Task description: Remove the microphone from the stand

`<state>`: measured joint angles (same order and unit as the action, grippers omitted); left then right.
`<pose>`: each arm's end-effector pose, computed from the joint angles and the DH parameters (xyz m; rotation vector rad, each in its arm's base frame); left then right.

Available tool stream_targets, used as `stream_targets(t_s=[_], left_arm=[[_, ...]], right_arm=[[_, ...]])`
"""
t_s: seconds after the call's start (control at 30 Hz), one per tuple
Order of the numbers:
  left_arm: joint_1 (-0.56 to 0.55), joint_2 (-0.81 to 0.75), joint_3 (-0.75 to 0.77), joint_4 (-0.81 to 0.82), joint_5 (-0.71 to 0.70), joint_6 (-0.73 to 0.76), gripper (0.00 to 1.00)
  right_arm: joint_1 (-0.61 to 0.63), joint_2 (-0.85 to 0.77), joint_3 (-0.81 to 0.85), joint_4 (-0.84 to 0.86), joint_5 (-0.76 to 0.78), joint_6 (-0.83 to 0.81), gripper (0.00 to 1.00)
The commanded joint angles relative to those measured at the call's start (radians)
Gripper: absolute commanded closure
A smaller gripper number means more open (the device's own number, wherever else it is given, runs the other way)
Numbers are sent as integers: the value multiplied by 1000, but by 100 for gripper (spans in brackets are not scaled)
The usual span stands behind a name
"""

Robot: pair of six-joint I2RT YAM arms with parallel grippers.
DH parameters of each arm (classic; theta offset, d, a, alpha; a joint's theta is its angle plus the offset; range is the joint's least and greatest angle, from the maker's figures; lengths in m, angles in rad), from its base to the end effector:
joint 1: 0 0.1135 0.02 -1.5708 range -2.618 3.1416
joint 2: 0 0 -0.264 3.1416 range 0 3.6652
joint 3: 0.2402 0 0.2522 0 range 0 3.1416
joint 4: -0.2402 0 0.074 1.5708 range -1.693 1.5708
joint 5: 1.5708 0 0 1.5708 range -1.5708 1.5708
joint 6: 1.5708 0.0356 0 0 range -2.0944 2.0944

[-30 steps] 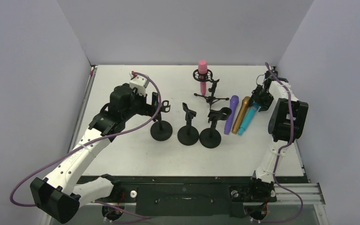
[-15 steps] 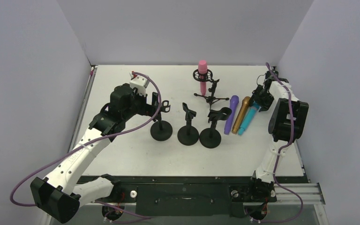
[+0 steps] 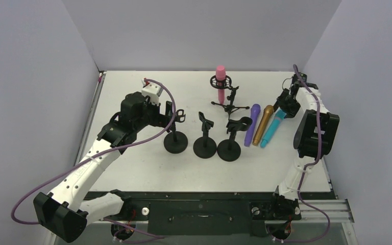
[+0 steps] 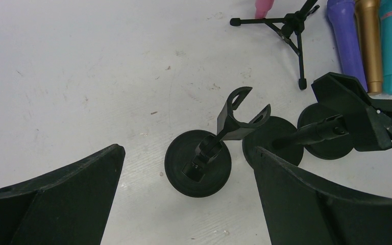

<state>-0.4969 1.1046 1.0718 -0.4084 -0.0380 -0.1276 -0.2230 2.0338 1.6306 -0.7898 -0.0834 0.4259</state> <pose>0.2180 -0.1167 0.3545 0.3487 1.9999 -0.3584 0.4172 -0.0916 0.2070 0.8619 2.6319 0.1686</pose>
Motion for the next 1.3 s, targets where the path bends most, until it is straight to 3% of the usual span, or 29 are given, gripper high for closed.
stream_targets(t_s=[0.0, 0.53, 0.8, 1.07, 1.27], left_arm=[[-6, 3, 45, 13, 12, -16, 4], [-6, 8, 46, 15, -16, -37, 4], [-32, 2, 25, 40, 38, -17, 4], [-42, 29, 26, 62, 30, -35, 4], [-43, 50, 39, 61, -27, -53, 4]], right_arm=[[-6, -110, 0, -9, 12, 16, 49], [54, -243, -7, -25, 44, 12, 49], [123, -273, 38, -31, 56, 8, 49], [230, -314, 182, -38, 106, -5, 49], [394, -284, 359, -29, 162, -106, 47]])
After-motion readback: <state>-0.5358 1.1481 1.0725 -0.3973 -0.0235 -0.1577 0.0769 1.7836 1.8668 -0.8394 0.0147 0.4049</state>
